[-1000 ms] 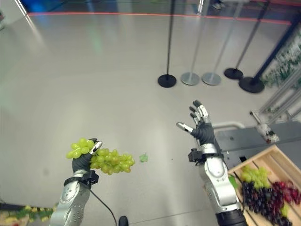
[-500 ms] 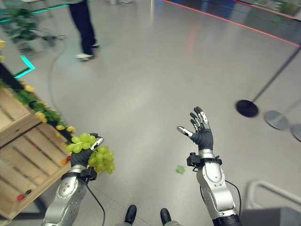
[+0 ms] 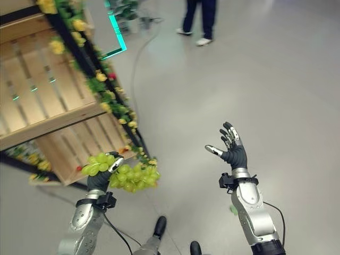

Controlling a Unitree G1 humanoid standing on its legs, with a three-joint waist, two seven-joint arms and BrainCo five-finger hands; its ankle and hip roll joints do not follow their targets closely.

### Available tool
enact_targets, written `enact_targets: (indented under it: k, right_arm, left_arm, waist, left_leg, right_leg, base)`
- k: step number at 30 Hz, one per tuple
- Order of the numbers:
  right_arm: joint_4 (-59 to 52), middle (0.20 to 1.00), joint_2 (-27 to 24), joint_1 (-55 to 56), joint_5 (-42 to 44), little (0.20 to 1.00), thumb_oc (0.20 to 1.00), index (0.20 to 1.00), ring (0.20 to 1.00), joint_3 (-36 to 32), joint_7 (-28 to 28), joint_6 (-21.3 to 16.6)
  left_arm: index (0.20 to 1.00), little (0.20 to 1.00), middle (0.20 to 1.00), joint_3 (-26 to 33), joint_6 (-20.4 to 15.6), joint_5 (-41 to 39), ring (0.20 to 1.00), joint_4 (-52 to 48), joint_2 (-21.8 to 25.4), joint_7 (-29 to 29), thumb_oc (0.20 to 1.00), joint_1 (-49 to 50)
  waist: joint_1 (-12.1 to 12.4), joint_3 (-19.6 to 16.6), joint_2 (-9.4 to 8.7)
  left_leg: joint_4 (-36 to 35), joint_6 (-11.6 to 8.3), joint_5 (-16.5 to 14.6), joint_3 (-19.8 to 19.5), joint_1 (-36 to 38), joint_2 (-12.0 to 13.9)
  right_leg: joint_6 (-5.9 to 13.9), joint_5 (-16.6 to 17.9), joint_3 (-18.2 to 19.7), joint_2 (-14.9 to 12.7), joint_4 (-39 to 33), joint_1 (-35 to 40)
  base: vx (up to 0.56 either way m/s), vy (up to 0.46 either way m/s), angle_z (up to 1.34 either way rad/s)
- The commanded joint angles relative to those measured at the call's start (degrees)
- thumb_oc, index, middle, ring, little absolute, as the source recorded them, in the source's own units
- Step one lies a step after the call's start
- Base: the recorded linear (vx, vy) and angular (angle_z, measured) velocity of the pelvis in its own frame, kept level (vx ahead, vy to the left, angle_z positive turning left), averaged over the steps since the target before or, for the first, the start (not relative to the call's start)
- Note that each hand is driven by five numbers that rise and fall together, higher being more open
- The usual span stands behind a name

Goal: Pick up the fruits from the basket on one side to the basket on the other side

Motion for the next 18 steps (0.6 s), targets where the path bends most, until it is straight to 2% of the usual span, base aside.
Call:
enact_targets:
  k: [1, 3, 4, 5, 6, 7, 8, 10, 11, 13, 15, 16, 17, 18]
  right_arm:
    - [-1.90, 1.000, 1.64, -1.19, -1.30, 1.000, 1.000, 1.000, 1.000, -2.87, -0.21, -2.47]
    - [-0.87, 1.000, 1.89, -0.53, -1.18, 1.000, 1.000, 1.000, 1.000, -3.39, -0.10, -2.36]
    - [-0.81, 1.000, 1.89, -0.55, -1.17, 1.000, 1.000, 1.000, 1.000, -3.40, -0.09, -2.40]
    - [-0.50, 1.000, 1.56, -0.23, -1.05, 1.000, 1.000, 1.000, 1.000, -4.06, -0.15, -2.29]
    - [-0.47, 1.000, 1.56, -0.25, -1.04, 1.000, 1.000, 1.000, 1.000, -4.09, -0.14, -2.30]
    - [-0.07, 1.000, 1.99, 0.63, -1.50, 1.000, 1.000, 1.000, 1.000, -4.21, 0.10, -1.92]
    - [-0.08, 1.000, 2.00, 0.70, -1.51, 1.000, 1.000, 1.000, 1.000, -4.23, 0.11, -1.92]
    - [1.55, 1.000, 2.87, 1.76, -0.91, 1.000, 1.000, 1.000, 1.000, -5.35, 0.05, -1.62]
    - [1.55, 1.000, 2.93, 1.78, -0.90, 1.000, 1.000, 1.000, 1.000, -5.42, 0.08, -1.61]
    - [2.09, 1.000, 3.75, 2.05, -1.16, 1.000, 1.000, 1.000, 1.000, -5.63, 0.28, -1.21]
    - [3.19, 1.000, 4.38, 2.05, -0.77, 1.000, 1.000, 1.000, 1.000, -5.53, 0.26, -0.48]
    - [3.22, 1.000, 4.43, 2.02, -0.77, 1.000, 1.000, 1.000, 1.000, -5.55, 0.27, -0.49]
    - [4.16, 1.000, 4.86, 2.25, -0.54, 1.000, 1.000, 1.000, 1.000, -5.43, 0.57, -0.29]
    - [4.22, 1.000, 4.87, 2.21, -0.53, 1.000, 1.000, 1.000, 1.000, -5.45, 0.58, -0.33]
  left_arm:
    - [0.200, 0.200, 0.200, 2.44, -3.91, -1.99, 0.200, -6.24, 1.70, -1.38, 0.200, -0.21]
    - [0.200, 0.200, 0.200, 3.03, -3.42, -2.35, 0.200, -6.77, 1.76, -1.84, 0.200, 0.11]
    - [0.200, 0.200, 0.200, 3.03, -3.40, -2.36, 0.200, -6.80, 1.77, -1.84, 0.200, 0.13]
    - [0.200, 0.200, 0.200, 3.09, -3.45, -2.41, 0.200, -6.86, 1.64, -2.24, 0.200, -0.50]
    - [0.200, 0.200, 0.200, 3.08, -3.42, -2.41, 0.200, -6.89, 1.64, -2.24, 0.200, -0.51]
    - [0.200, 0.200, 0.200, 3.03, -3.30, -2.36, 0.200, -6.78, 1.70, -2.45, 0.200, -0.61]
    - [0.200, 0.200, 0.200, 3.00, -3.28, -2.35, 0.200, -6.84, 1.70, -2.44, 0.200, -0.53]
    - [0.200, 0.200, 0.200, 2.45, -2.95, -1.07, 0.200, -7.20, 2.91, -2.93, 0.200, -1.24]
    - [0.200, 0.200, 0.200, 2.41, -2.91, -1.06, 0.200, -7.25, 2.98, -2.91, 0.200, -1.24]
    - [0.200, 0.200, 0.200, 2.85, -2.81, -0.46, 0.200, -7.91, 3.89, -2.96, 0.200, -1.52]
    - [0.200, 0.200, 0.200, 2.91, -2.45, 0.01, 0.200, -8.58, 5.28, -2.99, 0.200, -2.46]
    - [0.200, 0.200, 0.200, 2.92, -2.42, 0.00, 0.200, -8.62, 5.34, -2.98, 0.200, -2.46]
    - [0.200, 0.200, 0.200, 2.82, -2.46, 0.20, 0.200, -9.30, 5.94, -3.20, 0.200, -3.02]
    - [0.200, 0.200, 0.200, 2.81, -2.44, 0.20, 0.200, -9.33, 5.96, -3.20, 0.200, -3.03]
  waist:
    - [-0.59, -4.43, -0.33]
    - [-0.07, -4.42, -0.67]
    - [-0.16, -4.28, -0.69]
    - [-0.28, -4.04, -1.17]
    - [-0.39, -3.95, -1.20]
    - [-0.04, -4.76, -0.87]
    - [-0.11, -4.86, -0.86]
    - [0.68, -5.94, -1.66]
    - [0.58, -5.95, -1.79]
    - [1.14, -6.20, -2.62]
    - [1.96, -6.28, -4.02]
    - [1.96, -6.29, -4.14]
    - [2.38, -6.15, -4.49]
    - [2.37, -6.14, -4.59]
  left_leg:
    - [-2.24, -3.87, -1.56, -1.53, 6.46, 2.43]
    - [-2.80, -5.07, -0.38, 2.16, 8.24, 5.45]
    - [-2.83, -5.11, -0.42, 2.09, 8.43, 5.42]
    - [-0.33, -5.26, -0.85, 5.32, 8.67, 6.06]
    - [0.15, -5.23, -1.16, 5.16, 8.48, 5.98]
    - [-4.50, -5.75, -0.40, 5.72, 9.57, 6.03]
    - [-4.99, -5.75, -0.11, 5.66, 9.74, 5.99]
    - [-5.77, -5.23, -0.07, 4.30, 9.26, 4.86]
    - [-5.69, -5.16, -0.09, 4.15, 9.15, 4.69]
    - [-5.60, -4.06, -0.86, 3.21, 9.16, 3.06]
    - [-4.59, -2.62, -2.10, 2.29, 8.82, 1.20]
    - [-4.47, -2.57, -2.16, 2.29, 8.71, 1.09]
    - [-3.78, -1.30, -3.09, 1.70, 8.54, -0.32]
    - [-3.64, -1.24, -3.16, 1.69, 8.46, -0.44]
  right_leg:
    - [10.19, -1.60, 1.07, -5.42, -3.04, -1.50]
    - [10.77, -1.76, -1.72, -7.44, -3.12, 0.05]
    - [10.78, -1.88, -1.83, -7.47, -3.10, 0.27]
    - [11.45, -1.28, -4.88, -9.17, -3.21, 1.04]
    - [11.52, -1.30, -5.04, -9.25, -3.31, 1.22]
    - [12.41, -0.71, -7.07, -9.65, -3.51, 1.23]
    - [12.43, -0.70, -7.19, -9.66, -3.57, 1.26]
    - [13.83, -0.48, -9.51, -11.63, -1.17, 1.44]
    - [13.90, -0.62, -9.66, -11.79, -1.00, 1.42]
    - [14.80, -0.49, -10.71, -13.86, 0.08, 2.26]
    - [15.47, -1.09, -11.07, -15.02, 3.56, 1.77]
    - [15.51, -1.28, -11.02, -15.17, 3.91, 1.56]
    - [15.80, -1.56, -10.68, -15.43, 7.77, 0.65]
    - [15.85, -1.75, -10.65, -15.59, 8.12, 0.48]
  base:
    - [0.13, 0.095, 0.87]
    - [0.03, 0.146, 0.80]
    - [-0.05, 0.162, 0.82]
    - [-0.04, 0.093, 0.70]
    - [-0.05, 0.220, 0.71]
    - [0.00, 0.129, 0.51]
    - [0.00, 0.183, 0.97]
    - [0.05, 0.194, 0.89]
    - [0.08, 0.198, 0.42]
    - [0.09, 0.174, 0.44]
    - [0.06, 0.188, 0.44]
    - [0.06, 0.211, 0.30]
    - [0.04, 0.124, 0.14]
    - [0.11, 0.236, 0.22]
